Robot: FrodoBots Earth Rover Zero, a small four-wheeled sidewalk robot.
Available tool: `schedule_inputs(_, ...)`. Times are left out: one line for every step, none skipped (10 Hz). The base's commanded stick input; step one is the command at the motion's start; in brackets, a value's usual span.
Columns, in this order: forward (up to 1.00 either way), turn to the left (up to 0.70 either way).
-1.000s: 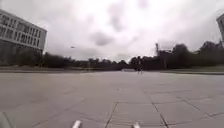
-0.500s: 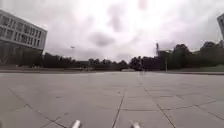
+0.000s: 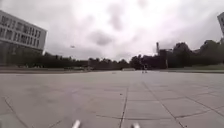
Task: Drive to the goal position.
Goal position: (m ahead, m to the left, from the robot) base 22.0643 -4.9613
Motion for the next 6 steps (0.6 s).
schedule_inputs(0.70,0.00)
schedule_inputs(0.70,0.00)
schedule_inputs(0.70,0.00)
schedule_inputs(0.70,0.00)
schedule_inputs(0.70,0.00)
schedule_inputs(0.70,0.00)
